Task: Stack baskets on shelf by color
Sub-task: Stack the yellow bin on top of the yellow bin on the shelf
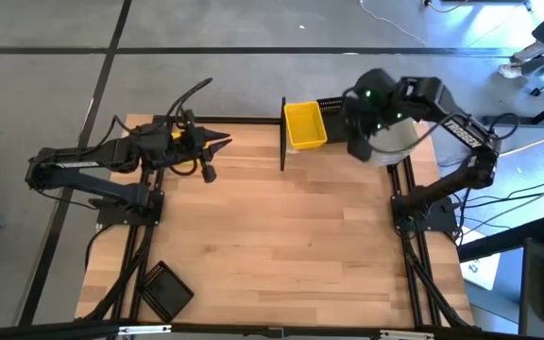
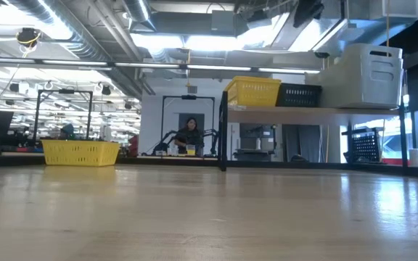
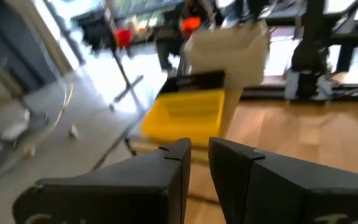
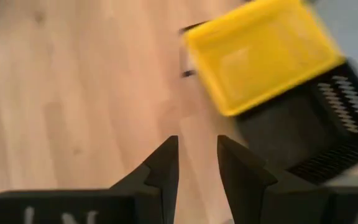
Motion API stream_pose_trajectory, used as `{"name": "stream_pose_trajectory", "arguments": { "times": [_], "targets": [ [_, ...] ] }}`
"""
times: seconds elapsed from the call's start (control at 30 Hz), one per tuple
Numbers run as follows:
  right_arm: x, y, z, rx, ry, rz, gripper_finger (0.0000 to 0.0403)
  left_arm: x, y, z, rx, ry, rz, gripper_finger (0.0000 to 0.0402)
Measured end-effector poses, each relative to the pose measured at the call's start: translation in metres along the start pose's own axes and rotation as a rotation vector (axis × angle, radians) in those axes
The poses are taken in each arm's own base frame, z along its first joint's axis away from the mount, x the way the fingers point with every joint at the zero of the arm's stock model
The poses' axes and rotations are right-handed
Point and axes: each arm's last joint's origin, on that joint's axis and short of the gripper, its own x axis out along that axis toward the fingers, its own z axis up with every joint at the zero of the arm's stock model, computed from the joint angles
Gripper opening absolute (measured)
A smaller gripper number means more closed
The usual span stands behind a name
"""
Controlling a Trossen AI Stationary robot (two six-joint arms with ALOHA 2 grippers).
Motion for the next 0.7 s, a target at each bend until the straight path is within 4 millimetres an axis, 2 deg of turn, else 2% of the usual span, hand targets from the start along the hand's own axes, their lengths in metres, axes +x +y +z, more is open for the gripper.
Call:
{"name": "stream_pose_trajectory", "arguments": {
  "times": [0.2, 0.33, 0.47, 0.7],
  "targets": [
    [0.004, 0.039, -0.001, -0.160, 0.013, 0.126, 0.0108, -0.014, 0.005, -0.019, -0.239, 0.185, 0.041, 0.0049],
    [0.001, 0.056, -0.003, -0.191, 0.009, 0.178, 0.0108, -0.019, 0.007, -0.033, -0.425, 0.307, 0.119, 0.0049],
    [-0.002, 0.065, -0.005, -0.240, 0.003, 0.198, 0.0108, -0.019, 0.014, -0.051, -0.587, 0.465, 0.229, 0.0049],
    [-0.034, 0.066, -0.024, -0.273, -0.077, 0.208, 0.0108, -0.002, 0.030, -0.073, -0.819, 0.662, 0.371, 0.0049]
  ]
}}
